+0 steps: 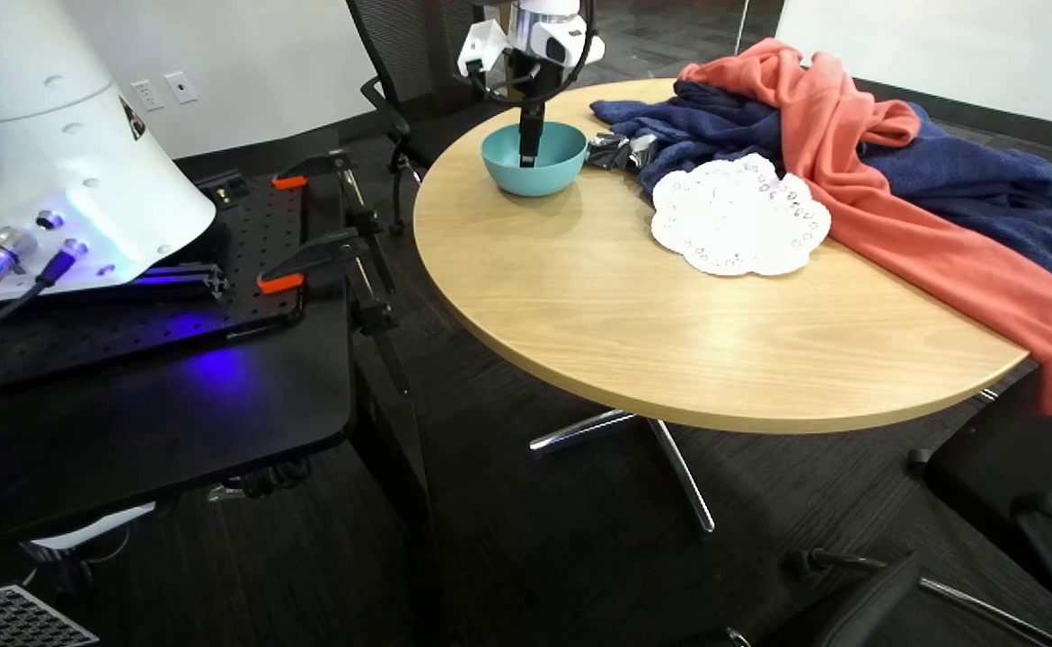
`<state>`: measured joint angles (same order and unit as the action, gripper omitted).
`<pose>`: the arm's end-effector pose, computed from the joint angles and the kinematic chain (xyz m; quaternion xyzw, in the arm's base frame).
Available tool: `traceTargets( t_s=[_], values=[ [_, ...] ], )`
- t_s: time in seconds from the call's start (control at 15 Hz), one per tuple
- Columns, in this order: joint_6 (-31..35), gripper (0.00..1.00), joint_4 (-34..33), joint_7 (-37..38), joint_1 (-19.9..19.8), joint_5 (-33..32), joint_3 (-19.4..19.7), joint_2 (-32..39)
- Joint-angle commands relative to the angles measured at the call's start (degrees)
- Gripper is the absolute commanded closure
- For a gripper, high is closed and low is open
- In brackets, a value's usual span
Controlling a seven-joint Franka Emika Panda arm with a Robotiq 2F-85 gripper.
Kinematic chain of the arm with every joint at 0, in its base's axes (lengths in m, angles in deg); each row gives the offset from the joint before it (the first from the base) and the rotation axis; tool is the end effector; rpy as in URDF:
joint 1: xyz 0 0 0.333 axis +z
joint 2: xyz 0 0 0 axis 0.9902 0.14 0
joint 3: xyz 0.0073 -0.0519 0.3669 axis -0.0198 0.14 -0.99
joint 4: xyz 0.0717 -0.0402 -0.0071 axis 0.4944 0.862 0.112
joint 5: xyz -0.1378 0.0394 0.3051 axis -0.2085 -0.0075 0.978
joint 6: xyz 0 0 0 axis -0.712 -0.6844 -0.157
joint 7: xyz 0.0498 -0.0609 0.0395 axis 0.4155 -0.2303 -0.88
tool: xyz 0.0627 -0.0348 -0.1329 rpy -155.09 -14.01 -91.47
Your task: Take the marker from the blue bowl and put it on the table
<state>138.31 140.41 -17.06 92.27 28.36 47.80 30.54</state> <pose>0.5189 0.1344 0.1204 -0.9809 0.1754 0.0746 0.0380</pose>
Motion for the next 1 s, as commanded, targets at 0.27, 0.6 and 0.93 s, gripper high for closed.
traceTargets(
  t_s=[0.27,0.6,0.93],
  values=[
    [0.3,0.34,-2.2,1.7,1.8,1.0,1.3,2.5],
    [0.2,0.75,-2.4,1.8,2.3,0.9,1.6,2.7],
    [-1.0,1.0,-0.8,2.4,3.9,0.0,3.3,0.4]
  ],
)
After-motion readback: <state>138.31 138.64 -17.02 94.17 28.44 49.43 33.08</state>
